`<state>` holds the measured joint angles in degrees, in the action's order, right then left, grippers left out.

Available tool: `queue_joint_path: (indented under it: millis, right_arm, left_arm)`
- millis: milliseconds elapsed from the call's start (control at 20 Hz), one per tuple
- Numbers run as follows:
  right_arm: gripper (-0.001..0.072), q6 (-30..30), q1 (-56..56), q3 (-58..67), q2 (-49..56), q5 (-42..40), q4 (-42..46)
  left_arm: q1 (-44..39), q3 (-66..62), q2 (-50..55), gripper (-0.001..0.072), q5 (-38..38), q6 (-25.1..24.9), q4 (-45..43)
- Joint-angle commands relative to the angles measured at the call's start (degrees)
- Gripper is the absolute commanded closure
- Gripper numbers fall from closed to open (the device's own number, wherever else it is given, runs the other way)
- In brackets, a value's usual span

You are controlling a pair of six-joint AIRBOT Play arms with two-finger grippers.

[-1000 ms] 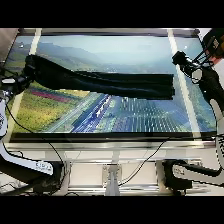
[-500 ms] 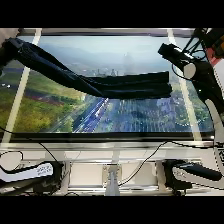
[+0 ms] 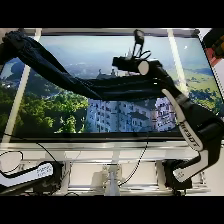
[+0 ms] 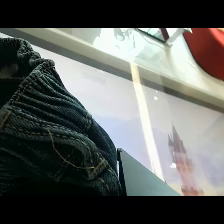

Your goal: Fold the clothes and pants, and hang the long-sleeved shirts on hangers.

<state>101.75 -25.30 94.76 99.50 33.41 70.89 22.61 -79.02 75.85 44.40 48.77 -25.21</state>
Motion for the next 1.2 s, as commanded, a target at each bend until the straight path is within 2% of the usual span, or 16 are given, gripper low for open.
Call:
queue_joint_path:
  millis: [0, 100, 200, 500, 850, 1000, 1150]
  right_arm:
    - [0.0688, -1.0, -3.7, 8.7, 9.9, 4.8, -14.2]
    - [0.0687, -1.8, -4.9, 11.8, 14.3, 4.8, -23.8]
    - [0.0687, -3.6, -6.6, 15.2, 18.2, 5.6, -29.4]
    - [0.0688, -3.6, -13.2, 23.7, 26.0, 5.5, -33.3]
    - [0.0688, -9.9, -19.6, 23.7, 26.4, 4.9, -33.0]
    - [0.0686, -13.5, -17.6, 23.7, 25.6, 9.6, -31.0]
    - [0.0686, -13.6, -12.0, 23.7, 22.6, 17.9, -22.9]
  left_arm:
    - [0.0, 0.0, -1.1, 0.0661, 3.4, -3.2, 0.5]
    - [0.0, 0.0, -1.4, 0.0661, 3.5, -3.2, 2.4]
    - [-0.2, 0.0, -1.4, 0.0661, 3.4, -3.3, 3.3]
    - [-3.6, 0.0, -1.4, 0.0661, 4.9, -3.2, 5.9]
    - [-12.0, 0.0, 0.6, 0.0661, 4.7, -4.2, 5.9]
    - [-15.5, 0.0, 2.3, 0.066, 4.8, -4.2, 5.7]
    - [-18.4, 0.0, 4.3, 0.0661, 4.9, -4.0, 2.6]
